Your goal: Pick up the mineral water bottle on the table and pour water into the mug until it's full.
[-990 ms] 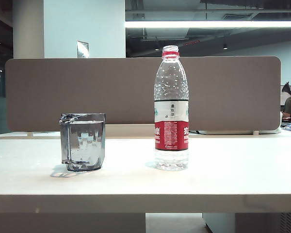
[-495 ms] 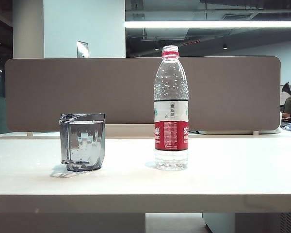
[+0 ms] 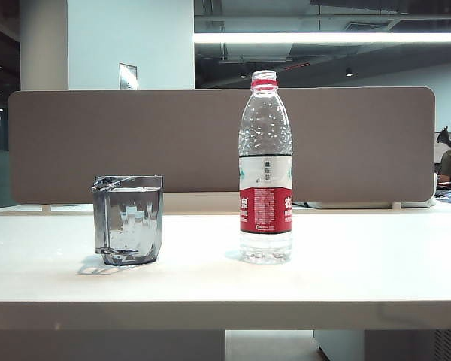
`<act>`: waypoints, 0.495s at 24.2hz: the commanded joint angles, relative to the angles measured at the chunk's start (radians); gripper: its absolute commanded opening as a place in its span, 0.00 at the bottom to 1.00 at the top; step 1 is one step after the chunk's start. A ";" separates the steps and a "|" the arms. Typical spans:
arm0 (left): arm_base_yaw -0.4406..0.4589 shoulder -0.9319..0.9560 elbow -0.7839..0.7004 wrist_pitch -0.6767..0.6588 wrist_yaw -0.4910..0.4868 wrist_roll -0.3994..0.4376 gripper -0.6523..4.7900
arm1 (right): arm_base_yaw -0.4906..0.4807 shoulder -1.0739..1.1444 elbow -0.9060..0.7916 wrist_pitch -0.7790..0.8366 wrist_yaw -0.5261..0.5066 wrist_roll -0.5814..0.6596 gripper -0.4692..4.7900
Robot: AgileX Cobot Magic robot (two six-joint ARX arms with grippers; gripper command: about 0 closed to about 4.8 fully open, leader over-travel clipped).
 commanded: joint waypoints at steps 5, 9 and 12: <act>0.004 0.001 0.002 -0.003 0.073 -0.005 0.11 | -0.001 -0.001 -0.007 0.011 0.000 -0.003 0.08; 0.025 0.001 0.002 0.003 0.121 -0.005 0.11 | -0.001 -0.001 -0.007 0.011 0.000 -0.003 0.08; 0.072 0.001 0.002 0.007 0.154 -0.016 0.11 | -0.001 -0.001 -0.007 0.011 0.000 -0.003 0.08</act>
